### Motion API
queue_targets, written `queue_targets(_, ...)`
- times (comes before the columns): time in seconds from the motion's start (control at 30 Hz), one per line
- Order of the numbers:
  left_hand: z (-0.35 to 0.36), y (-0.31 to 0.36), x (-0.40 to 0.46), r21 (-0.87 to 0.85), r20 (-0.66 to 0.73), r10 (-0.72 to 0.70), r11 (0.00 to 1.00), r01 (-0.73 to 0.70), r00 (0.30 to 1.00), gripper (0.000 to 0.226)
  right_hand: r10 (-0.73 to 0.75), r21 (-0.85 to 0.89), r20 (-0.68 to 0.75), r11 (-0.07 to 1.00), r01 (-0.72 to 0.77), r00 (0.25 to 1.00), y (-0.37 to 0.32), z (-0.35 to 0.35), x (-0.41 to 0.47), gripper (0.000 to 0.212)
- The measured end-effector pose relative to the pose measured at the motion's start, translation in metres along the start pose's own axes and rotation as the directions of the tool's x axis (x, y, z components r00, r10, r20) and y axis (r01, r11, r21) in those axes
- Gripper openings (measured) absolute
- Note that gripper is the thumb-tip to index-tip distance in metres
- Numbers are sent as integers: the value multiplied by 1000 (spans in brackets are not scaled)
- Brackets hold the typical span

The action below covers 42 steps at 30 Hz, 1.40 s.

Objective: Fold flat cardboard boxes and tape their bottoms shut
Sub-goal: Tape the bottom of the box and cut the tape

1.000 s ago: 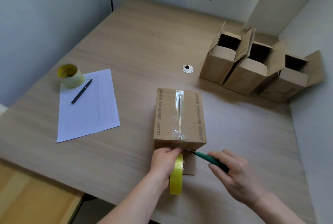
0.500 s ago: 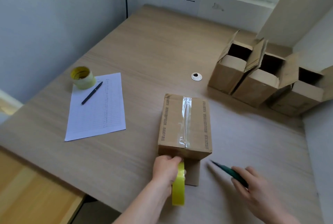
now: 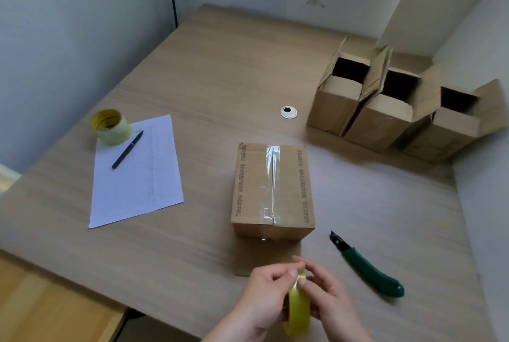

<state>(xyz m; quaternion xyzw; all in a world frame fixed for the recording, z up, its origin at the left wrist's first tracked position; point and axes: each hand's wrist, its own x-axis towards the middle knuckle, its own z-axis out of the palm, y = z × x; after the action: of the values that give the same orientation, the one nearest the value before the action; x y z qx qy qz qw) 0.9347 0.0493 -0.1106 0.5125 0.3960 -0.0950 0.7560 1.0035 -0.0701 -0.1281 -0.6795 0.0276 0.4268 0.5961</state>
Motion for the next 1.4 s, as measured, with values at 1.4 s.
queue_targets(1.4, -32, 107, 34, 745, 404, 613, 211, -633, 680, 68, -440, -548, -53, 763, 342, 897, -86, -39, 5, 9)
